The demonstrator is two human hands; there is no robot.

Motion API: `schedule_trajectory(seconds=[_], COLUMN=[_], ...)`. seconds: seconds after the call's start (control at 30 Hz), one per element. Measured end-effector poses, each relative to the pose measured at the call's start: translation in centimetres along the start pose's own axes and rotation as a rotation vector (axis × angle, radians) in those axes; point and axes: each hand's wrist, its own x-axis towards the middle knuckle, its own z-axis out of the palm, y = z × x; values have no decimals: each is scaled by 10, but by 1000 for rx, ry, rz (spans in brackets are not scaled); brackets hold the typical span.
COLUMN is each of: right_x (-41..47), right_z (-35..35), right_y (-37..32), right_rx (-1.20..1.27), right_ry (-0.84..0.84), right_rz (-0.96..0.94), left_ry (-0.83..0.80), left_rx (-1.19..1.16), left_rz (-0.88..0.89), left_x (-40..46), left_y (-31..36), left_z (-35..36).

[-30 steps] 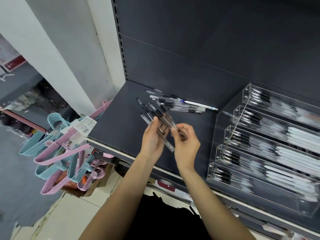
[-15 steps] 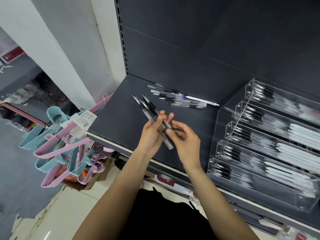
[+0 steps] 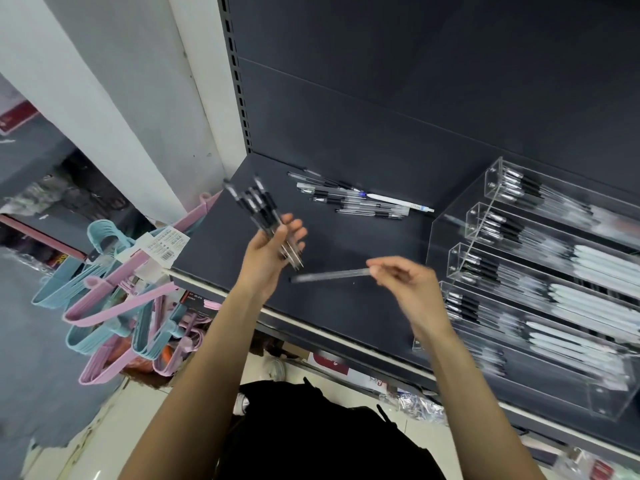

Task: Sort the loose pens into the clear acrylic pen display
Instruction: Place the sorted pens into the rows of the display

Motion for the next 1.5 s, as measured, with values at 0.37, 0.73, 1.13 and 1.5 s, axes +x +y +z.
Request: schedule_trajectory(seconds=[0.37, 0.73, 1.13, 1.5], right_x=[58, 40, -69, -67], right_z=[13, -37, -169, -264], right_y=[-44, -19, 51, 23], right_rx=[-332, -16, -305, 48], right_ry=[-3, 8, 9, 219], right_rz=[-74, -48, -148, -152], left_ry=[-466, -441, -169, -319], left_rx=[462, 223, 376, 457], left_rz=[-206, -334, -31, -54], left_x=[-26, -61, -146, -154], left_y=[-18, -58, -168, -194], left_z=[35, 77, 185, 269])
